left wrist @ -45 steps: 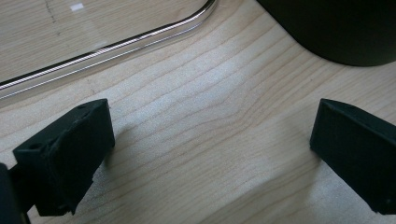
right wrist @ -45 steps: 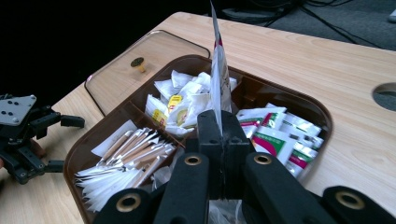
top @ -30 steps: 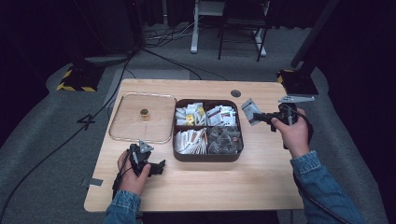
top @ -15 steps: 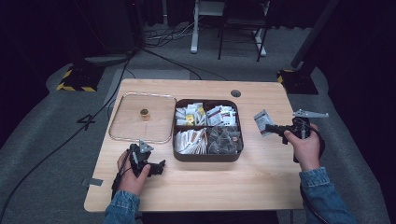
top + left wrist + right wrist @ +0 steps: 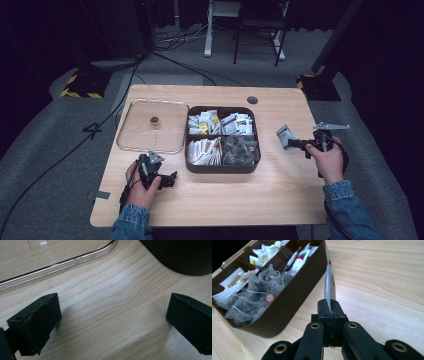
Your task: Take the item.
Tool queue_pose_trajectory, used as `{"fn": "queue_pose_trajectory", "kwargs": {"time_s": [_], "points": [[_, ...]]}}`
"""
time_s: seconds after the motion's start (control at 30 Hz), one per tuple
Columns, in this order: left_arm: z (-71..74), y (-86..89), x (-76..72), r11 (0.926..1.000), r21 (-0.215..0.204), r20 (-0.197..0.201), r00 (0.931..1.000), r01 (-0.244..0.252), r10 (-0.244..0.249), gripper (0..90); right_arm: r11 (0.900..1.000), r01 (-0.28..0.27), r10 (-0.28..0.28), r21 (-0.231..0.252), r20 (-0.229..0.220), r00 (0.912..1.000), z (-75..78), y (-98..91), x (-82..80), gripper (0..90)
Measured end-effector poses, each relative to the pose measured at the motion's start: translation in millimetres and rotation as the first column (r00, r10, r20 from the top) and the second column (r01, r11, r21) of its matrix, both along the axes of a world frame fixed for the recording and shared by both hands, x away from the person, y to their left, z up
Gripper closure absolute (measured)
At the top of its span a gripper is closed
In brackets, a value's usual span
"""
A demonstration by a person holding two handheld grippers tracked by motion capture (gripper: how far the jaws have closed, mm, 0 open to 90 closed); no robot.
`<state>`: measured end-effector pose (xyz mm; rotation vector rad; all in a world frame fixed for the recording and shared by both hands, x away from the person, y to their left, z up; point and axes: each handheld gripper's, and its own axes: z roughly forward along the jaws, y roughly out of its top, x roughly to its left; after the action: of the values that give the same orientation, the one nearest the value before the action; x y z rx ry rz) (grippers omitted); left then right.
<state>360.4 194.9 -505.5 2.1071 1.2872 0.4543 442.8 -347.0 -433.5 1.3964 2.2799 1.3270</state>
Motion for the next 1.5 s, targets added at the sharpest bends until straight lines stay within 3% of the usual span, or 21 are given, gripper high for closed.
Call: {"fn": "queue_pose_trajectory", "kwargs": {"time_s": [0.33,1.03,1.13,1.2,1.23,1.27,1.33,1.5], "points": [[0.0,0.1,0.4,1.0000,0.000,0.001,1.0000,0.003,-0.003,0.1,0.9993,-0.001,0.000,-0.036,-0.030,0.9995,-18.2,1.2,6.3,89.7],[-0.1,0.0,1.0,1.0000,-0.001,0.001,1.0000,0.005,-0.005,0.1,0.9998,0.010,-0.011,-0.018,-0.086,0.9962,-34.7,-0.2,10.9,89.1],[-0.1,0.0,1.0,1.0000,-0.001,0.001,1.0000,0.005,-0.005,0.1,0.9996,0.020,-0.021,-0.018,-0.095,0.9953,-36.4,-1.8,11.7,84.1],[-0.1,0.0,1.1,1.0000,-0.001,0.002,1.0000,0.005,-0.005,0.1,0.9976,0.056,-0.060,-0.040,-0.082,0.9949,-39.4,-3.5,13.2,63.1],[-0.1,0.0,1.1,1.0000,-0.001,0.002,1.0000,0.005,-0.005,0.1,0.9976,0.056,-0.060,-0.040,-0.082,0.9949,-39.4,-3.5,13.2,63.1],[-0.1,0.0,1.1,1.0000,-0.001,0.001,1.0000,0.005,-0.005,0.1,0.9939,0.083,-0.087,-0.073,-0.048,0.9950,-40.5,-4.7,14.4,49.9],[-0.1,0.0,1.1,1.0000,-0.001,0.001,1.0000,0.005,-0.005,0.1,0.9884,0.108,-0.111,-0.107,-0.020,0.9937,-41.2,-6.5,15.6,41.6],[-0.1,0.0,1.1,1.0000,-0.001,0.001,1.0000,0.005,-0.005,0.1,0.9793,0.150,-0.150,-0.136,0.008,0.9887,-42.5,-14.5,17.0,35.2]]}}
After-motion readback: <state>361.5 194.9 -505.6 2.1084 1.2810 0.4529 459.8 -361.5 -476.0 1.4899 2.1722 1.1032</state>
